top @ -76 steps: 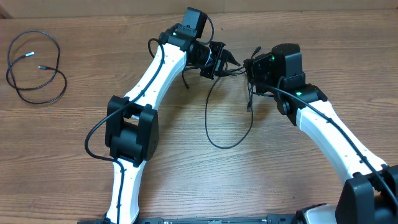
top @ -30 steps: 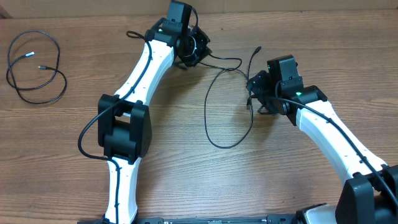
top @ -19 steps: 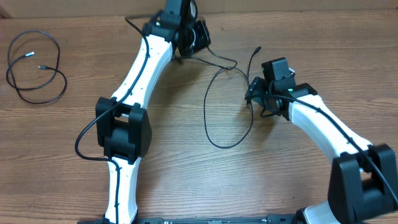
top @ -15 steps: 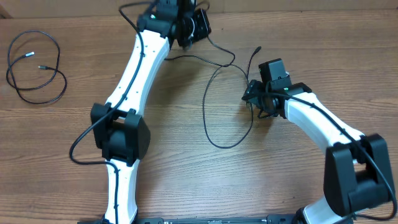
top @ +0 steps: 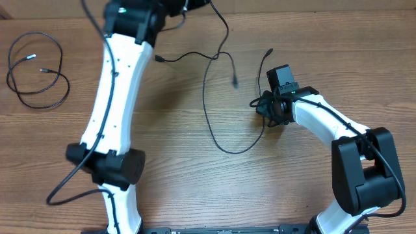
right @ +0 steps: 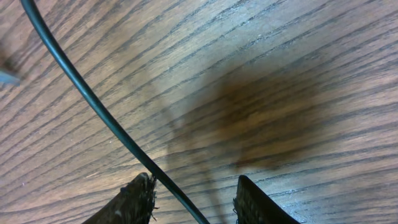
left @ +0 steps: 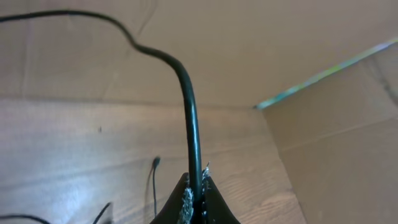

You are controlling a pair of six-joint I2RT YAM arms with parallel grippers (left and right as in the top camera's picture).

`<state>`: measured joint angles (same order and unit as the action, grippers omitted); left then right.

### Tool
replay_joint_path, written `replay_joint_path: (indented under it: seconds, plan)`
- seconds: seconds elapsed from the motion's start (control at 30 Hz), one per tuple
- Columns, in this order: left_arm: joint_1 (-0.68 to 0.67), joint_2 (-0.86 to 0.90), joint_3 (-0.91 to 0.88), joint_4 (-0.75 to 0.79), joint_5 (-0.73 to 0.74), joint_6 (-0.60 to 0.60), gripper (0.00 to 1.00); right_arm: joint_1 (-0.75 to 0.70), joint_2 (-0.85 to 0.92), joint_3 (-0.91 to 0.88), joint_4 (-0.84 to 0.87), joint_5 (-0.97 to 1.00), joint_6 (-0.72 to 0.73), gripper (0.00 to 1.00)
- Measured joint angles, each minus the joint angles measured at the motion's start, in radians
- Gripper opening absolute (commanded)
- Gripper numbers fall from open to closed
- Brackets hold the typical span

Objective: Untangle cables
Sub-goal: 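Pull the held black cable far left with the left gripper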

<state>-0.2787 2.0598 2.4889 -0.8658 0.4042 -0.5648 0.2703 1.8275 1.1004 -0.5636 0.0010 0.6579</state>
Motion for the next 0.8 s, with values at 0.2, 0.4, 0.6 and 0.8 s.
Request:
replay_joint_path:
  seconds: [0.2, 0.4, 0.6, 0.8]
  plan:
    - [0.033, -0.093, 0.006, 0.000, -0.020, 0.045, 0.04, 0.000, 0.006, 0.000, -0.025, 0.006, 0.000, 0.42]
    - [0.085, -0.151, 0.010, -0.003, -0.031, 0.053, 0.04, -0.001, 0.010, -0.003, -0.035, -0.134, -0.120, 0.61]
    - [0.090, -0.156, 0.012, -0.013, -0.042, 0.050, 0.04, -0.001, 0.010, 0.064, -0.047, -0.509, -0.365, 0.88]
    - [0.092, -0.158, 0.012, 0.048, -0.042, 0.040, 0.04, 0.010, 0.010, 0.111, -0.007, -0.641, -0.465, 0.98]
